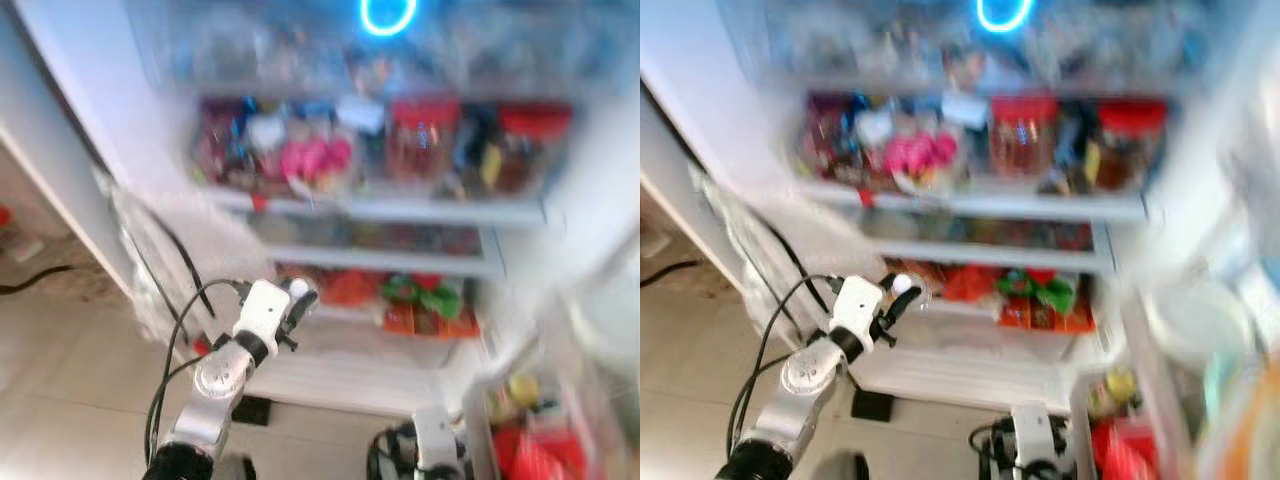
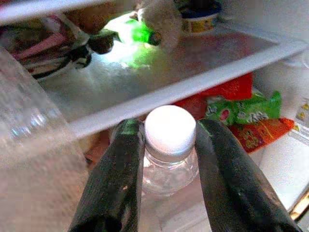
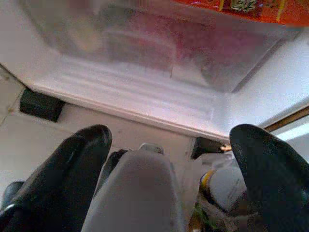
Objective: Restocking fridge
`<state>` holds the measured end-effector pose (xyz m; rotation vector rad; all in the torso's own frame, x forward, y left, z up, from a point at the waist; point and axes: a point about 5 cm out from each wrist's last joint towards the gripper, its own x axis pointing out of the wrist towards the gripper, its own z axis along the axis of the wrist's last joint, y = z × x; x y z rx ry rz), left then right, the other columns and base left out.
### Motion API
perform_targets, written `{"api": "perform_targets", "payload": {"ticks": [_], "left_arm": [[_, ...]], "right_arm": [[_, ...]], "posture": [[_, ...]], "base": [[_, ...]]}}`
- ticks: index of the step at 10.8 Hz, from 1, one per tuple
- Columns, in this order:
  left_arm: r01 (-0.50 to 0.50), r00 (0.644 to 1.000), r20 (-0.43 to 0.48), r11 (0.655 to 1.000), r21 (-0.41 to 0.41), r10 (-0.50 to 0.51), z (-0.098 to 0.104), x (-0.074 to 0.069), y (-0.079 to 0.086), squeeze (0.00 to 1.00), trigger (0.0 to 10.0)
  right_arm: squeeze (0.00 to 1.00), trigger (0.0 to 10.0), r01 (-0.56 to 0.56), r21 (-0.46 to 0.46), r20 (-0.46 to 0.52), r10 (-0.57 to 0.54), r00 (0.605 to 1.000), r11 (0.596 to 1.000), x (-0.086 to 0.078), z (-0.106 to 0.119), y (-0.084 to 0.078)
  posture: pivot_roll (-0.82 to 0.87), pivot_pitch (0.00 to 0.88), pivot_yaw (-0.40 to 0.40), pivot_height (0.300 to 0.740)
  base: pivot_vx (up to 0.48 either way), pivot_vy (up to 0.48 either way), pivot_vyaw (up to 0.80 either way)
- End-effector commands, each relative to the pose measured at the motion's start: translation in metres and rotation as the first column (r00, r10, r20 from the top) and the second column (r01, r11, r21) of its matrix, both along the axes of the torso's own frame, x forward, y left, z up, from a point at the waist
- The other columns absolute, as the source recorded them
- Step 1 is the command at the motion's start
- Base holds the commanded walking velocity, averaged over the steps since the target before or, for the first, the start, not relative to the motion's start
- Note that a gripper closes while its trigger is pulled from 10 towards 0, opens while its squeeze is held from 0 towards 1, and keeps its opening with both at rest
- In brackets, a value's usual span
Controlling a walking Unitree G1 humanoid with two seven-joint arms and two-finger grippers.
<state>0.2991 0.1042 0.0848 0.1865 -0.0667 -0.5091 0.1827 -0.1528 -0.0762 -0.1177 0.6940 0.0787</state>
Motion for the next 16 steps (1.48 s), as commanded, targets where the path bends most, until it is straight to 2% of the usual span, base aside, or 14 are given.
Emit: {"api": "perform_targets", "payload": {"ticks": [1, 6, 8, 11, 12, 13, 14, 16], "left_arm": [[-0.004, 1.0, 0.009, 1.0, 0.007, 0.004, 0.002, 0.0, 0.002, 0.0, 10.0], [-0.011, 1.0, 0.028, 1.0, 0.001, 0.011, 0.007, 0.003, 0.002, 0.0, 10.0], [-0.006, 0.998, 0.069, 1.0, -0.006, 0.006, 0.016, 0.005, -0.001, 0.0, 10.0], [0.007, 0.987, 0.16, 1.0, 0.003, -0.007, 0.036, 0.009, -0.006, 0.0, 10.0], [0.003, 0.975, 0.223, 1.0, 0.025, -0.009, 0.044, 0.009, -0.008, 0.0, 10.0], [-0.009, 0.947, 0.322, 1.0, 0.029, -0.001, 0.06, 0.008, -0.009, 0.0, 10.0], [-0.01, 0.927, 0.375, 0.998, 0.057, -0.012, 0.068, 0.007, -0.01, 0.0, 10.0], [-0.013, 0.935, 0.355, 0.997, 0.082, -0.017, 0.064, 0.004, -0.004, 0.0, 10.0]], "right_arm": [[0.0, 10.0, 0.014, -0.001, -0.101, -0.014, 0.995, 1.0, -0.023, -0.013, -0.001], [0.0, 10.0, 0.016, 0.002, -0.098, -0.016, 0.995, 1.0, -0.024, -0.013, 0.0], [0.0, 10.0, 0.019, 0.002, -0.097, -0.018, 0.995, 1.0, -0.024, -0.013, 0.0], [0.0, 10.0, 0.018, 0.003, -0.097, -0.018, 0.995, 1.0, -0.023, -0.012, 0.0], [0.0, 10.0, 0.02, 0.003, -0.096, -0.02, 0.995, 1.0, -0.022, -0.012, -0.001], [0.0, 10.0, 0.022, 0.002, -0.095, -0.022, 0.995, 1.0, -0.022, -0.012, -0.001], [0.0, 10.0, 0.022, 0.001, -0.096, -0.022, 0.995, 1.0, -0.022, -0.012, -0.001], [0.0, 10.0, 0.022, 0.002, -0.096, -0.021, 0.995, 1.0, -0.021, -0.012, -0.001]], "posture": [[-0.14, 0.088, 0.041, 0.61], [-0.14, 0.079, 0.041, 0.61], [-0.14, 0.082, 0.041, 0.61], [-0.14, 0.085, 0.042, 0.61], [-0.14, 0.088, 0.042, 0.61], [-0.15, 0.088, 0.042, 0.61], [-0.14, 0.089, 0.04, 0.61], [-0.14, 0.09, 0.041, 0.61]], "base": [[0.0, 0.0, 0.0], [0.0, 0.0, 0.0], [0.0, 0.0, 0.0], [0.0, 0.0, 0.0], [0.0, 0.0, 0.0], [0.0, 0.0, 0.0], [0.0, 0.0, 0.0], [0.0, 0.0, 0.0]]}}
